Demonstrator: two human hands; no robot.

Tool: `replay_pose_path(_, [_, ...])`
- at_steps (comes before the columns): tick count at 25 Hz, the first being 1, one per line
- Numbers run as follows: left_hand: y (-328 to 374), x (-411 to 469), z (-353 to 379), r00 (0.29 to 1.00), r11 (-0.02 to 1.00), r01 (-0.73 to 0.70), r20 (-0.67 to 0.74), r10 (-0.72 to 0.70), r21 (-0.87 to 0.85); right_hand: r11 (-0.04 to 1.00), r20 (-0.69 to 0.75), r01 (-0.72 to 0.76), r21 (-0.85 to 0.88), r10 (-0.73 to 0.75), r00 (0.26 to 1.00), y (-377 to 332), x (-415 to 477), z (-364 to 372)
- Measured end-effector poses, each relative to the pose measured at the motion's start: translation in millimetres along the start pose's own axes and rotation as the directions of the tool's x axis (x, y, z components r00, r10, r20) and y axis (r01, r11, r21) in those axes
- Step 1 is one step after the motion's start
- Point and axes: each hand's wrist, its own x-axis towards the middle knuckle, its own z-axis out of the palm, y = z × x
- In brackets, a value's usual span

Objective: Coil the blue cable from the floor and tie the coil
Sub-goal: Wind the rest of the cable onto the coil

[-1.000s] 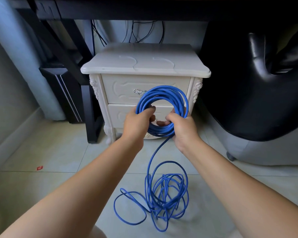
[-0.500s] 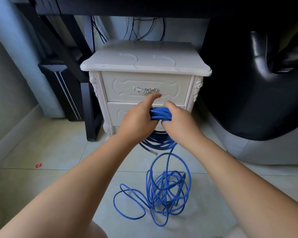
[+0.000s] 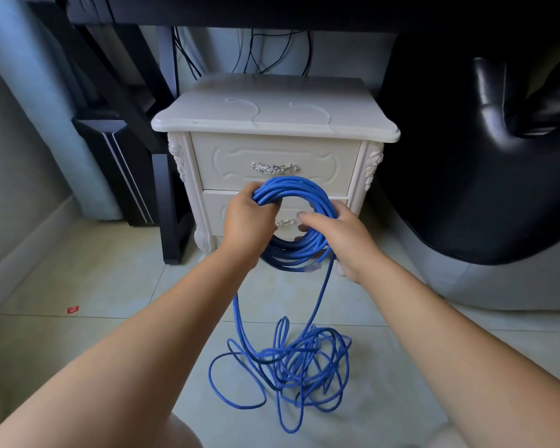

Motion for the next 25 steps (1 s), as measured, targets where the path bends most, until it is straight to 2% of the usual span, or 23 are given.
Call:
replay_pose_path(2, [2, -1, 0, 0.994, 0.986, 0.1, -0.038, -0.106, -0.13, 0.992, 0.029, -0.014, 0.124, 0.01, 1.0, 1, -2, 2])
replay_pose_path(5, [3, -7, 3, 0.962, 0.918, 0.24, -0.051, -0.269, -0.315, 0.978, 0.061, -0.036, 0.204, 0.024, 0.998, 3, -6, 8])
replay_pose_path(7, [2, -9, 4, 0.934, 0.874, 0.306, -0.059, -0.353, -0.378, 0.934, 0.168, -0.111, 0.34, 0.056, 0.984, 0, -7, 8])
replay_pose_path(10, [4, -8, 4, 0.885, 0.785, 0.387, -0.046, -0.464, -0.483, 0.859, 0.291, -0.151, 0.489, 0.002, 0.957, -8, -8, 0])
replay_pose_path(11, [5, -8, 4, 0.868, 0.744, 0.409, -0.027, -0.497, -0.528, 0.873, 0.294, -0.129, 0.47, -0.017, 0.956, -8, -6, -1])
replay_pose_path(13, [6, -11, 6, 0.844, 0.688, 0.44, 0.003, -0.537, -0.576, 0.947, 0.252, -0.049, 0.318, -0.035, 0.967, -1, -6, 5])
replay_pose_path(15, [4, -16, 12, 0.837, 0.674, 0.468, 0.042, -0.545, -0.572, 0.974, 0.116, 0.038, 0.224, -0.065, 0.991, 6, -7, 11])
replay_pose_path(18, [-1, -19, 15, 0.863, 0.708, 0.477, 0.126, -0.489, -0.521, 0.969, -0.058, 0.108, 0.22, -0.098, 0.994, 7, -5, 10])
replay_pose_path(21, [-2, -16, 9, 0.918, 0.878, 0.393, 0.17, -0.358, -0.272, 0.985, -0.148, 0.123, 0.121, -0.105, 0.983, 2, -1, 1])
replay_pose_path(23, [1, -11, 1, 0.959, 0.964, 0.246, 0.174, -0.226, -0.105, 0.986, -0.134, 0.166, -0.02, -0.167, 0.977, -5, -2, -6])
replay_pose_path(25, [1, -7, -6, 0.981, 0.994, -0.024, 0.194, 0.004, 0.103, 0.951, -0.056, 0.238, -0.196, -0.253, 0.966, -9, -2, -12])
